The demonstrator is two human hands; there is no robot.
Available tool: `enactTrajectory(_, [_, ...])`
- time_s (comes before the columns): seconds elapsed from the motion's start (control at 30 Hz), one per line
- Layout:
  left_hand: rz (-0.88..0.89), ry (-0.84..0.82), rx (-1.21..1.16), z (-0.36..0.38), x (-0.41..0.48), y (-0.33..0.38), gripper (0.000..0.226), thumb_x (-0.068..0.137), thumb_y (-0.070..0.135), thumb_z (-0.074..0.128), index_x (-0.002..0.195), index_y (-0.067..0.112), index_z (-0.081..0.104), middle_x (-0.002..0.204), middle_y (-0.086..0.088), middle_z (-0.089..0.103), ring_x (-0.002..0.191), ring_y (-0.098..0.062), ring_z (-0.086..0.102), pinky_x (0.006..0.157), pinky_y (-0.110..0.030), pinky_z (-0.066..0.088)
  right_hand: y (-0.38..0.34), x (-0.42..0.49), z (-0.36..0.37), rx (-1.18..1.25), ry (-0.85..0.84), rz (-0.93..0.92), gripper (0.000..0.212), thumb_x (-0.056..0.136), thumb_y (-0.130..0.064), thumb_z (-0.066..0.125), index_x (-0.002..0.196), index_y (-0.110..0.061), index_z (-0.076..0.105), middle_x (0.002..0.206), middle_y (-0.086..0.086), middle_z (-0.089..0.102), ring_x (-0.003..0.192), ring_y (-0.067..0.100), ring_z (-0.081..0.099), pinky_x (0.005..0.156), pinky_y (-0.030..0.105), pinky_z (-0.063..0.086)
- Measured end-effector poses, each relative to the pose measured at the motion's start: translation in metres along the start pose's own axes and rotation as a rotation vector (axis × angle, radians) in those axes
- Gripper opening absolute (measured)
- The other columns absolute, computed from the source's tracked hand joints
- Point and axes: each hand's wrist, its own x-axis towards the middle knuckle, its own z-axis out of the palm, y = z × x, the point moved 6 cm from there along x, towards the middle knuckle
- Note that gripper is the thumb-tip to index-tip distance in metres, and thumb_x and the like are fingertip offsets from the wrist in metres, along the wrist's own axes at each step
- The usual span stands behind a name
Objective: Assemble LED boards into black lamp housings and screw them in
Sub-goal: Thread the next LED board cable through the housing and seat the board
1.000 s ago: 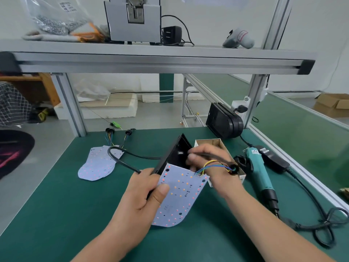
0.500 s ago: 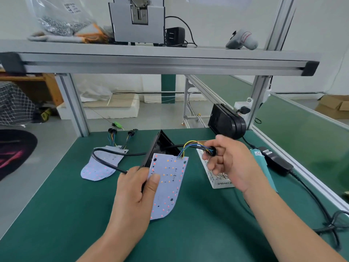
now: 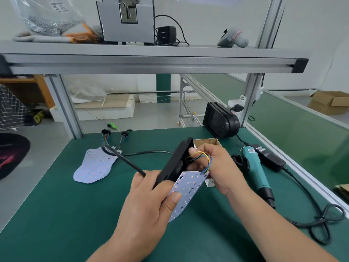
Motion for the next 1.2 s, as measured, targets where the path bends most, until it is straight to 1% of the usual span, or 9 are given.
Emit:
enactTrajectory(0.1, [-0.003,0.021,0.041,0.000,0.001,-0.001,0.037,0.109,0.049,0.043,0.095,0.024,0.067,0.106,0.015,0.050,0.096,-0.025,0.042,0.072,-0.041,0.050,-0.006,-0.004,0.000,0.271,-0.119,0.124,0.050,0.105,-0.051,0.052,0.095,-0.006,0.070,0.091,0.027,0.076,0.060,0.027,0.071,0.052,0.026,0.049])
enactTrajectory(0.17, [-0.017,0.035,0.052,0.000,0.002,-0.002,0.039,0.109,0.051,0.041,0.095,0.024,0.066,0.105,0.014,0.050,0.095,-0.026,0.041,0.072,-0.040,0.050,-0.013,-0.010,0.005,0.325,-0.224,0.155,0.060,0.096,-0.059,0.060,0.109,-0.002,0.072,0.106,0.030,0.075,0.077,0.033,0.075,0.063,0.032,0.058])
enactTrajectory(0.3, [-0.009,0.049,0.097,0.000,0.001,0.000,0.040,0.108,0.052,0.041,0.099,0.026,0.069,0.109,0.010,0.054,0.094,-0.025,0.040,0.070,-0.039,0.048,-0.016,-0.020,0.016,0.238,-0.248,0.017,0.055,0.077,-0.032,0.076,0.122,-0.002,0.072,0.117,0.027,0.074,0.104,0.046,0.074,0.094,0.055,0.055])
enactTrajectory(0.53, [0.054,0.066,0.158,0.006,0.002,0.023,0.053,0.108,0.063,0.032,0.108,0.031,0.073,0.118,0.001,0.057,0.099,-0.029,0.043,0.058,-0.042,0.055,-0.019,-0.015,0.018,0.179,0.046,-0.139,0.028,0.072,-0.021,0.082,0.098,-0.011,0.081,0.084,0.005,0.078,0.060,0.011,0.067,0.054,0.019,0.049])
enactTrajectory(0.7, [0.053,0.039,0.018,0.002,0.001,0.023,0.056,0.109,0.064,0.019,0.136,0.040,0.062,0.126,0.007,0.052,0.105,-0.028,0.043,0.092,-0.038,0.040,-0.023,-0.010,0.016,0.157,0.111,-0.155,0.022,0.077,-0.013,0.091,0.096,-0.014,0.078,0.089,0.010,0.079,0.078,0.021,0.074,0.074,0.038,0.063])
enactTrajectory(0.9, [0.001,0.196,-0.178,-0.013,0.003,0.008,0.046,0.112,0.047,0.036,0.158,0.046,0.039,0.134,0.023,0.051,0.118,-0.015,0.049,0.104,-0.017,0.033,-0.050,-0.011,0.015,-0.065,0.073,-0.321,0.017,0.082,-0.017,0.086,0.092,-0.029,0.080,0.081,-0.006,0.079,0.073,0.005,0.071,0.070,0.017,0.055])
enactTrajectory(1.03, [-0.253,0.229,-0.435,-0.011,-0.003,-0.008,0.073,0.100,0.042,0.053,0.159,0.063,0.016,0.134,0.019,0.061,0.126,-0.017,0.059,0.100,-0.019,0.043,-0.056,-0.015,0.010,-0.277,0.137,-0.410,0.013,0.087,-0.023,0.082,0.089,-0.035,0.078,0.081,-0.017,0.077,0.076,-0.002,0.070,0.068,0.008,0.048])
enactTrajectory(1.13, [-0.372,0.171,-0.495,0.001,-0.004,-0.019,0.075,0.090,0.033,0.060,0.147,0.071,0.031,0.131,0.029,0.062,0.126,-0.003,0.059,0.098,-0.023,0.046,-0.056,-0.014,0.012,-0.332,0.152,-0.426,0.015,0.089,-0.018,0.077,0.093,-0.033,0.077,0.083,-0.019,0.076,0.080,0.000,0.070,0.070,0.009,0.048])
enactTrajectory(1.2, [-0.405,0.136,-0.587,0.009,-0.005,-0.024,0.069,0.086,0.025,0.061,0.143,0.061,0.048,0.133,0.030,0.064,0.127,0.003,0.060,0.101,-0.026,0.046,-0.054,-0.012,0.015,-0.314,0.125,-0.409,0.015,0.088,-0.018,0.078,0.094,-0.031,0.077,0.084,-0.017,0.076,0.078,0.001,0.070,0.070,0.011,0.050])
